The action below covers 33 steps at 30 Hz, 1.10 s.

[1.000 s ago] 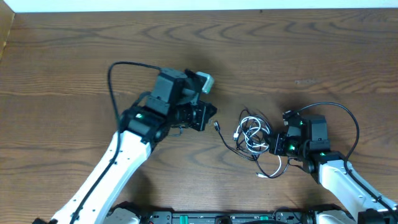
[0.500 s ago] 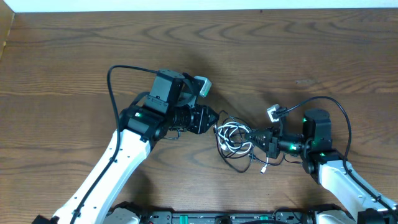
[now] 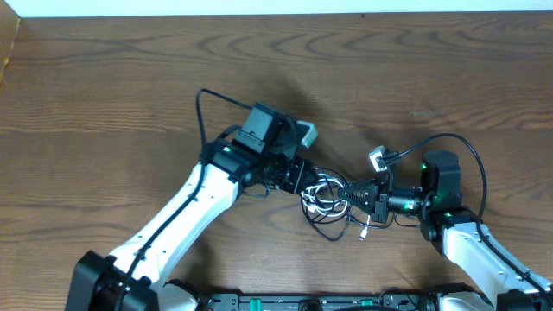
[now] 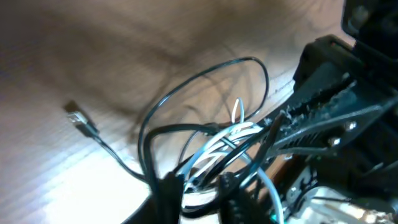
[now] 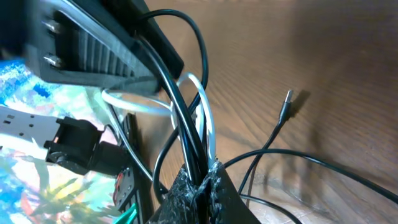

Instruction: Untangle cables

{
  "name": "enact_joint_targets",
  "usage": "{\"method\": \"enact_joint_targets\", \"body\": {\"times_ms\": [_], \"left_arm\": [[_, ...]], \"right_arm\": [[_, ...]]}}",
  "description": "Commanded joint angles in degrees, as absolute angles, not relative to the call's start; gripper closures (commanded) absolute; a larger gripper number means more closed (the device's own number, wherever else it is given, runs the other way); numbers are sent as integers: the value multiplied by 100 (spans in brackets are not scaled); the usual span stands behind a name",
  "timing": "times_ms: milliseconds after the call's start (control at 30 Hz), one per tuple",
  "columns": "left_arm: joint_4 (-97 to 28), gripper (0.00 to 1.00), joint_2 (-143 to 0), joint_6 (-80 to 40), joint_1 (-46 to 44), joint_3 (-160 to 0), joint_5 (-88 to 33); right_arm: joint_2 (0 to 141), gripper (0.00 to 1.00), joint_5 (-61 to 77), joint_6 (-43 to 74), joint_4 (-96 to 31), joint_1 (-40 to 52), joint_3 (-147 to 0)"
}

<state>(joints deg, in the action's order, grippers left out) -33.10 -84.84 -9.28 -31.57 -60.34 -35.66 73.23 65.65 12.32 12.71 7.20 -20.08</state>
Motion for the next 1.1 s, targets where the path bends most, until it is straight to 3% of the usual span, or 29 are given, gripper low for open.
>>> {"method": "enact_joint_targets", "body": {"times_ms": [0, 233, 367, 433, 567, 700, 900, 1067], "left_arm": [[-3315, 92, -8573, -926, -3223, -5996, -3623], [-3267, 92, -8451, -923, -3183, -5996, -3623], [-3203, 92, -8136, -926, -2930, -6010, -3627], [-2980, 93, -7669, -930, -2550, -6036, -4106], [-2569, 92, -7282, -930, -2213, -6034, -5048], [-2630, 56, -7212, -921, -2128, -6031, -5137], [-3197, 56, -7437, -923, -2130, -6020, -4740], [-3564, 56, -7719, -921, -2134, -6010, -4707]], "right_arm": [[7341, 99, 6764, 1105, 1282, 696, -2001], [7341, 99, 6466, 1105, 1205, 696, -2001], [7341, 99, 5089, 1118, 609, 696, -2001], [7341, 99, 4278, 1422, 301, 696, -2001], [7341, 99, 4807, 1431, 504, 696, -2003], [7341, 99, 5478, 1352, 746, 696, -2003], [7341, 99, 5607, 1319, 803, 696, -2003], [7341, 99, 6718, 1168, 1297, 696, -2003]]}}
